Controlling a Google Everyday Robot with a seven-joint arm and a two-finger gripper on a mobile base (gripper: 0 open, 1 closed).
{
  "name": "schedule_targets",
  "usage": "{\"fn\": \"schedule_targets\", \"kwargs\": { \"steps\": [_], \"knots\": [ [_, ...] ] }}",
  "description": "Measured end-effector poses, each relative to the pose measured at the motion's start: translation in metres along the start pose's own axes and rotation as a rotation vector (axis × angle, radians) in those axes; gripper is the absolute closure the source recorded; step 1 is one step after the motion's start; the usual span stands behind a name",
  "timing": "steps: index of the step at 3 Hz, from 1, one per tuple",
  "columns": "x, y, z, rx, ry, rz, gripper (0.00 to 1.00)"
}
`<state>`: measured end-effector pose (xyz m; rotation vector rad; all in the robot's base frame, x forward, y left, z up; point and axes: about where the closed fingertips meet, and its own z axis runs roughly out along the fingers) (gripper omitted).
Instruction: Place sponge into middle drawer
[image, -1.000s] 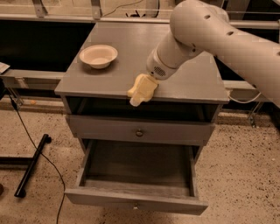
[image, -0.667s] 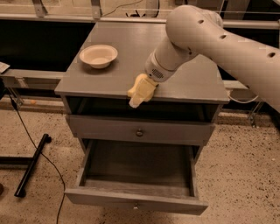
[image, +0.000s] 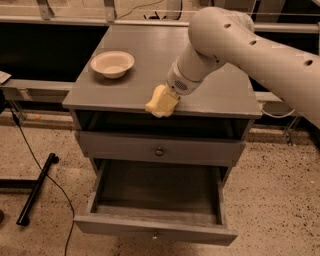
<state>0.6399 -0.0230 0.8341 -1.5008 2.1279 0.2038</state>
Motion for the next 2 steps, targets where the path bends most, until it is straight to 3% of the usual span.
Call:
{"fn": "schedule_targets", "kwargs": {
  "steps": [1,2],
  "knots": [
    [0.0,0.002,-0.003,-0.003,0.008,-0.006,0.78],
    [-0.007,-0.006,-0.035,0.041,-0.012,-0.005,0.99]
  ]
}}
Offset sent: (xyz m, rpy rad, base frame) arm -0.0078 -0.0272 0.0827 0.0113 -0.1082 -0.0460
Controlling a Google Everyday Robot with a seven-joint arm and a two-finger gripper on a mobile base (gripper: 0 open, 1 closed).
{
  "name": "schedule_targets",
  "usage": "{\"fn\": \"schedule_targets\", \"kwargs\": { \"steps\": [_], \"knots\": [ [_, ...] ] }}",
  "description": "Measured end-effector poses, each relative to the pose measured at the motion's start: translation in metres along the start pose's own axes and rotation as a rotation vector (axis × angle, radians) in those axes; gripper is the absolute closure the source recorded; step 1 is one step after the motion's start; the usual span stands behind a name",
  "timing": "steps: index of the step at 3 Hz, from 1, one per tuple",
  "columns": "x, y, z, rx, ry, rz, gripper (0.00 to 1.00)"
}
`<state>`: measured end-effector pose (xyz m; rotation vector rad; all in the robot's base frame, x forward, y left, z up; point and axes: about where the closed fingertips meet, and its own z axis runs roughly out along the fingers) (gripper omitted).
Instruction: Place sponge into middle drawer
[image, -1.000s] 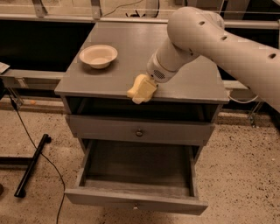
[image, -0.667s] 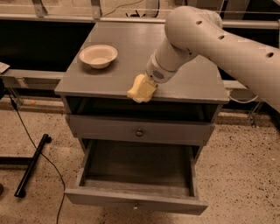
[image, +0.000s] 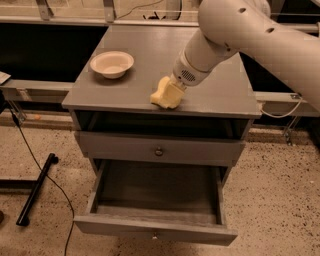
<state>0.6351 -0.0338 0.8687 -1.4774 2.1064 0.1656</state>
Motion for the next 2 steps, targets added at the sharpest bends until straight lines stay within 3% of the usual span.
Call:
{"fn": "schedule_targets", "kwargs": {
  "steps": [2],
  "knots": [
    [0.033,-0.006,-0.09,0.105,0.046,0.045,1.0]
  ]
}}
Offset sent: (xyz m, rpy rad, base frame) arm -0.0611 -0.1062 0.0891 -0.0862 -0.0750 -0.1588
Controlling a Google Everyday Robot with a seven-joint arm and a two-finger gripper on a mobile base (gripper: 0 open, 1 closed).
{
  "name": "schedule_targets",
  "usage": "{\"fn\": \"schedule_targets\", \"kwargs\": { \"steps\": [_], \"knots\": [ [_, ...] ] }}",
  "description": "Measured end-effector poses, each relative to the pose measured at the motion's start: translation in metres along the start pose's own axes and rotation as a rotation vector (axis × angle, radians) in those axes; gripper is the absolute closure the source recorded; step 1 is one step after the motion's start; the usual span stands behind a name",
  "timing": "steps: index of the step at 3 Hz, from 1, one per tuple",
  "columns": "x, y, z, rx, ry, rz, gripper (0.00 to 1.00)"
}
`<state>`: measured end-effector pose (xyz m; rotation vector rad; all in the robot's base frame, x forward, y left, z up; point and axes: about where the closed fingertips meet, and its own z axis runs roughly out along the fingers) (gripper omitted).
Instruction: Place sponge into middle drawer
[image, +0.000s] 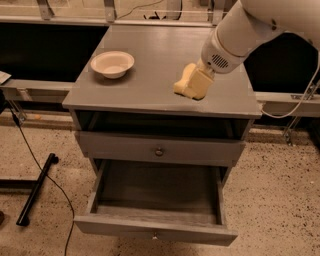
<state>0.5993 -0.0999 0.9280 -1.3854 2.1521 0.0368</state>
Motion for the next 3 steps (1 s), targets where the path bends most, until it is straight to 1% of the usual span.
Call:
{"fn": "schedule_targets", "kwargs": {
  "steps": [1,2,3],
  "knots": [
    [0.0,0.0,0.0,0.0,0.0,0.0,1.0],
    [0.015,0.012,0.008,-0.02,0.052,-0.041,1.0],
    [0.044,0.044,0.009,-0.051,0.053,-0.097,1.0]
  ]
}}
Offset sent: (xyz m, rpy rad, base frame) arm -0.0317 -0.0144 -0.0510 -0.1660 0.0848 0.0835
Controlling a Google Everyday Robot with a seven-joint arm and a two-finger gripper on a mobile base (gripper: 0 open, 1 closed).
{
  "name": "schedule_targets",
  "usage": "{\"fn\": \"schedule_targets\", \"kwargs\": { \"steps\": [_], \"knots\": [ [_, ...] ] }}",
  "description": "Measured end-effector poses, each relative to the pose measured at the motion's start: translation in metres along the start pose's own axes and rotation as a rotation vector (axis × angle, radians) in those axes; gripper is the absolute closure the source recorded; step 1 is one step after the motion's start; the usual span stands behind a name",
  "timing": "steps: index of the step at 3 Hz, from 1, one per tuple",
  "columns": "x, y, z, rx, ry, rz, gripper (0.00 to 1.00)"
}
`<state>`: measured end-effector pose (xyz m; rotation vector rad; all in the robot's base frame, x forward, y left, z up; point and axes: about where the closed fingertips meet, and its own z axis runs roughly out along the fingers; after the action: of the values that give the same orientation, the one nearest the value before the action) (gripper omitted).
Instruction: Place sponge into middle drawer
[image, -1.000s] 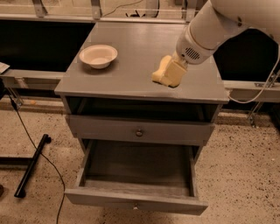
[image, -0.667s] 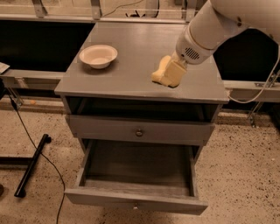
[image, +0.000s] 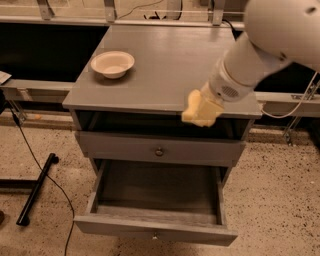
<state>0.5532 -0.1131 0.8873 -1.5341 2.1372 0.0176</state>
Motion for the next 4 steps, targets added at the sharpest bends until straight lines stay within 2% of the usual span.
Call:
{"fn": "schedule_targets", "kwargs": {
  "steps": [1,2,3,4],
  "knots": [
    [0.035,0.036,-0.009,0.005,-0.067,-0.013,1.0],
    [0.061,0.042,-0.022,0.03,-0.116,0.019,1.0],
    [0.069,0.042,-0.009,0.007,-0.1,0.02,1.0],
    [0.102,0.048,0.029,0.007,-0.14,0.043,1.0]
  ]
}}
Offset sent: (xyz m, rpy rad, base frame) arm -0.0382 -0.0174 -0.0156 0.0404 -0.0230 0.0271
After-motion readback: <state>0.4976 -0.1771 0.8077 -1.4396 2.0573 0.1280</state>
